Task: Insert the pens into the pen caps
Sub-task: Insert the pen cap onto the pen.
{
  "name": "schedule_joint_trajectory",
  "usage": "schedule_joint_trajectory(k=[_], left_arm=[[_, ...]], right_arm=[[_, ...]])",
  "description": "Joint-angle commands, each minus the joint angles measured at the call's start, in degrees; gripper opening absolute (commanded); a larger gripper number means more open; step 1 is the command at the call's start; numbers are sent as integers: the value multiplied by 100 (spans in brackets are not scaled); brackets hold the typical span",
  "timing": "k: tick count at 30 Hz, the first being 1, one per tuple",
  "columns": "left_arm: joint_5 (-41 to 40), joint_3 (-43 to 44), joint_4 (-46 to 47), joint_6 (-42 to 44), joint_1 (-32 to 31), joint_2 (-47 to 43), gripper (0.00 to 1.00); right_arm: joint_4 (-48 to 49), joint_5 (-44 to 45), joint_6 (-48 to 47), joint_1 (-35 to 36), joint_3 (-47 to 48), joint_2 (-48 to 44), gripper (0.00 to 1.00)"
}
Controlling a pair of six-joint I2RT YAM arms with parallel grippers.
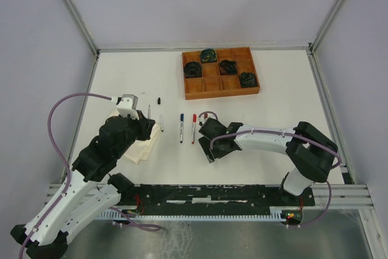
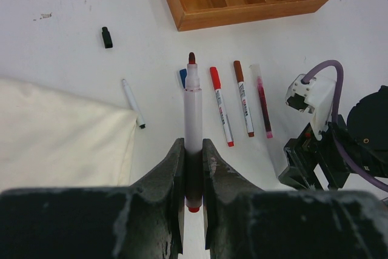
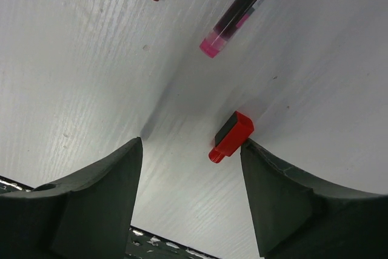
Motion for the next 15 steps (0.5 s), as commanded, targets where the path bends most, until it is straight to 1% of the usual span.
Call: schedule_joint_trajectory(k=[1,5,10,15], left_arm=[[-32,24,187,-156,1,-9,3],[-19,24,193,-158,1,-2,3],[-16,24,193,-158,5,9,3],[-15,24,195,-158,-1,1,3]], right_arm=[[-3,110,-184,-142,82,189,73],[20,84,-220,-269,94,198,67],[12,105,-200,-359,94,245,52],[15,121,-149,-368,77,306,42]])
